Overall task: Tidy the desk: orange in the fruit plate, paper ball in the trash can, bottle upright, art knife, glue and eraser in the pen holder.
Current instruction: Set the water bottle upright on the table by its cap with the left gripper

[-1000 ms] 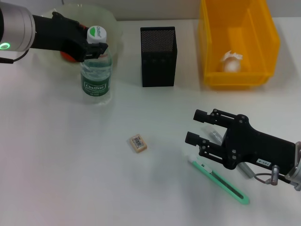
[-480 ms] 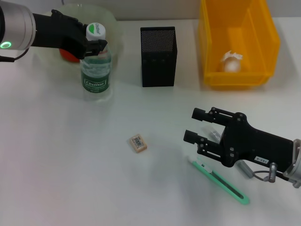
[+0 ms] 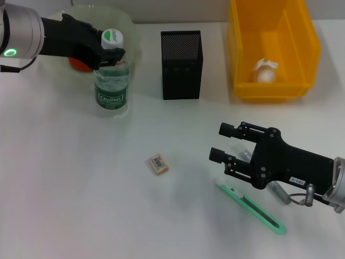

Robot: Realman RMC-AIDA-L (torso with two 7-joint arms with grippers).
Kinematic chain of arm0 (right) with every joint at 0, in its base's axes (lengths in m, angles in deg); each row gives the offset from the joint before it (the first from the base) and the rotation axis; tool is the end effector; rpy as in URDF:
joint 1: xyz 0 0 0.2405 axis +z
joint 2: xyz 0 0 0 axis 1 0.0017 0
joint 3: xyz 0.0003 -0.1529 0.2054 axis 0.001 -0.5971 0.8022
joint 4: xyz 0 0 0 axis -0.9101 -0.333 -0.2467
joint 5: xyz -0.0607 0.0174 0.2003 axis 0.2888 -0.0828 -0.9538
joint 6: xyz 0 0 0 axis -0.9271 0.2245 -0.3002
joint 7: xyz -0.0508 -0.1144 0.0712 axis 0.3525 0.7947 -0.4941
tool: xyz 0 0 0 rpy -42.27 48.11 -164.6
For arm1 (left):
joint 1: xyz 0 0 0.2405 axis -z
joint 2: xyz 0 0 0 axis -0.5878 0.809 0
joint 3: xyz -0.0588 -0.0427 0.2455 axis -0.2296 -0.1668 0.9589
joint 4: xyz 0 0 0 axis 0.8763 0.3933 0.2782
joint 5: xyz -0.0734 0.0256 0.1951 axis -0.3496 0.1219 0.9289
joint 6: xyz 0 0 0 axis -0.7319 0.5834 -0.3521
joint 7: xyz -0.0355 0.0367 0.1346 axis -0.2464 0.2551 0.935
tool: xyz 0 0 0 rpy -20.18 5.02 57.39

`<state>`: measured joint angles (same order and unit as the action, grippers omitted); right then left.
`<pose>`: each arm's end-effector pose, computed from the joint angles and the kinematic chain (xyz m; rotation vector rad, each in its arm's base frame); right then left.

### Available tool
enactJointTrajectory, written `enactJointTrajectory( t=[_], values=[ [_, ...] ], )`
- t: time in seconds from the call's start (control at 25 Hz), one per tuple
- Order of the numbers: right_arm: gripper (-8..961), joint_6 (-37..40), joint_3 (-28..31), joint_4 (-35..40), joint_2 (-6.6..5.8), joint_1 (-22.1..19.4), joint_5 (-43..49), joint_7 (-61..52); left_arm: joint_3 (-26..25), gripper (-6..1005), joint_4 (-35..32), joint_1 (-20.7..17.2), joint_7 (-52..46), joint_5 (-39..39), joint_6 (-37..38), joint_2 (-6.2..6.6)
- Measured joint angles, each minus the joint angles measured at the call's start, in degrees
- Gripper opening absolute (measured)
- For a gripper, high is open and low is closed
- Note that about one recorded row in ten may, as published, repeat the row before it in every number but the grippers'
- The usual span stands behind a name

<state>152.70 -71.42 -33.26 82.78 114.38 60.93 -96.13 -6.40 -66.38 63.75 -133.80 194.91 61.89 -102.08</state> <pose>0.2739 0.2566 -0.0570 -2.5671 0.4321 1.0994 -0.1646 0.3831 0.0455 -2.4972 -0.4767 0.0024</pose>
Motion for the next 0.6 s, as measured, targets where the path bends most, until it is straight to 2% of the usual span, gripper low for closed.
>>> enactJointTrajectory(
  t=[0.24,0.6],
  values=[
    [589,-0.03,-0.01,0.00,0.00,0.26,0.00,0.00,-0.11,453,-0.01,0.12,0.00,-0.14,-0.15,0.00],
    [589,-0.03,-0.01,0.00,0.00,0.31,0.00,0.00,-0.44,604,-0.76,-0.06,0.00,-0.73,-0.15,-0.10]
  ],
)
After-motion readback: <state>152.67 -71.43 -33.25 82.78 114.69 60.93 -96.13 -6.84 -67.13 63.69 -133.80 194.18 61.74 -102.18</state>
